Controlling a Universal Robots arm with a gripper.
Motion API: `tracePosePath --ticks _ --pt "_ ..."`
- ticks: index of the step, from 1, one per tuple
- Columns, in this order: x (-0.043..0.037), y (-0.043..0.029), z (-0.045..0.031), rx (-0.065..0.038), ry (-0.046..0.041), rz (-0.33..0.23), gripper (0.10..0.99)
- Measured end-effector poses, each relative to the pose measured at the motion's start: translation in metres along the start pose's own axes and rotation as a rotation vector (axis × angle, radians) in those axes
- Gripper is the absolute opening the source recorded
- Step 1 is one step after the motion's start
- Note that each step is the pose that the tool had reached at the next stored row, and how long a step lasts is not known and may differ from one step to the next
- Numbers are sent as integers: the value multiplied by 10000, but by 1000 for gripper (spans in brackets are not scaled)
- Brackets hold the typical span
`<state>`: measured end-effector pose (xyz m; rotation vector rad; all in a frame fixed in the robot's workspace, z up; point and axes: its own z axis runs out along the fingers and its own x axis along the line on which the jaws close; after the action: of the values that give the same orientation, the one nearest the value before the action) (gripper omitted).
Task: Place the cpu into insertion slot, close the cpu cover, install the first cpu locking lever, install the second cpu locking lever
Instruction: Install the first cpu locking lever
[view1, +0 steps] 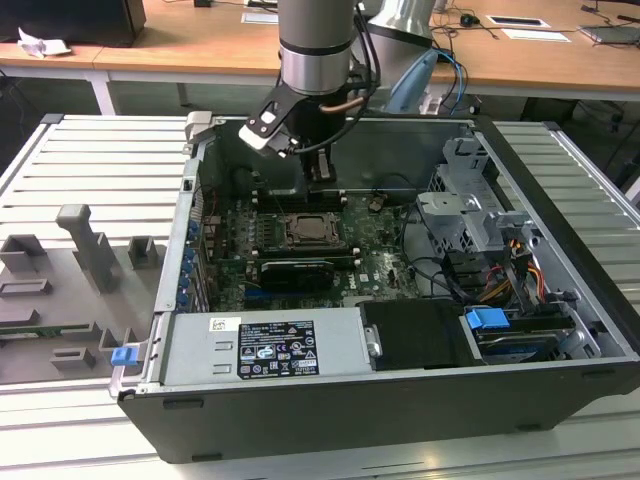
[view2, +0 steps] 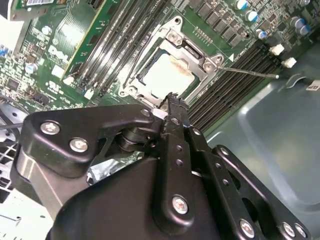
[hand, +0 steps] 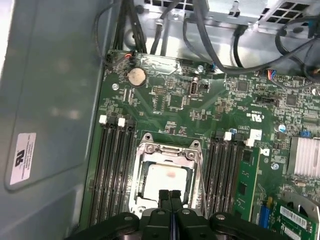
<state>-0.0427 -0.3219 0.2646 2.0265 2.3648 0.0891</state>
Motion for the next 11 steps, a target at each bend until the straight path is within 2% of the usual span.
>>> tracePosePath --ticks 4,7,11 --pt "-2 9 1 9 26 -438 106" --pt "-10 62 4 12 38 -619 106" --pt "-12 78 5 28 89 -1464 106"
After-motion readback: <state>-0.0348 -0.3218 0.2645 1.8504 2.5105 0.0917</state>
